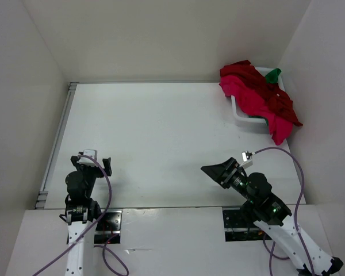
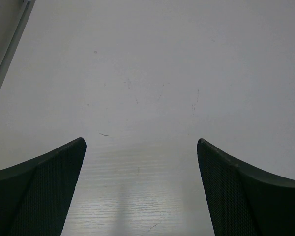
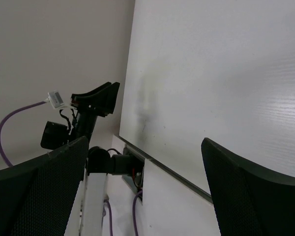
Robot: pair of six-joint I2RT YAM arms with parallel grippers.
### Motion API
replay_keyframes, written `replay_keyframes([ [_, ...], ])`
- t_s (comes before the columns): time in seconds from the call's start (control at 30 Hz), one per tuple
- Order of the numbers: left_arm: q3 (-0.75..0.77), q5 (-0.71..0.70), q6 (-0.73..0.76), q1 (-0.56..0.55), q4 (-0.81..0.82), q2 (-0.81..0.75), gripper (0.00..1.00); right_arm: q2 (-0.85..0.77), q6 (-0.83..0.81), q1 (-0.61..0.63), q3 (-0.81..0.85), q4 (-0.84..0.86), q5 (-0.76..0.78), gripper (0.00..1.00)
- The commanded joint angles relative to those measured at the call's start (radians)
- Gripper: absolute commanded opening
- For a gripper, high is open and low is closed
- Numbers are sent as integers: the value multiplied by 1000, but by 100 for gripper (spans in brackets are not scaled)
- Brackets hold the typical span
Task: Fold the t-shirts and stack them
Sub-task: Grab crumpled tshirt from bin with the right arm
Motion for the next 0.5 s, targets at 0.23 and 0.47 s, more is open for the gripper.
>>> replay_keyframes([
  [0.23,29,352,353,-2,-30,-127,100,13,-100,8,85,100,-69,99],
  [0.47,94,666,1114,-2,64,-127,100,601,-576,8,601,40,-87,99],
])
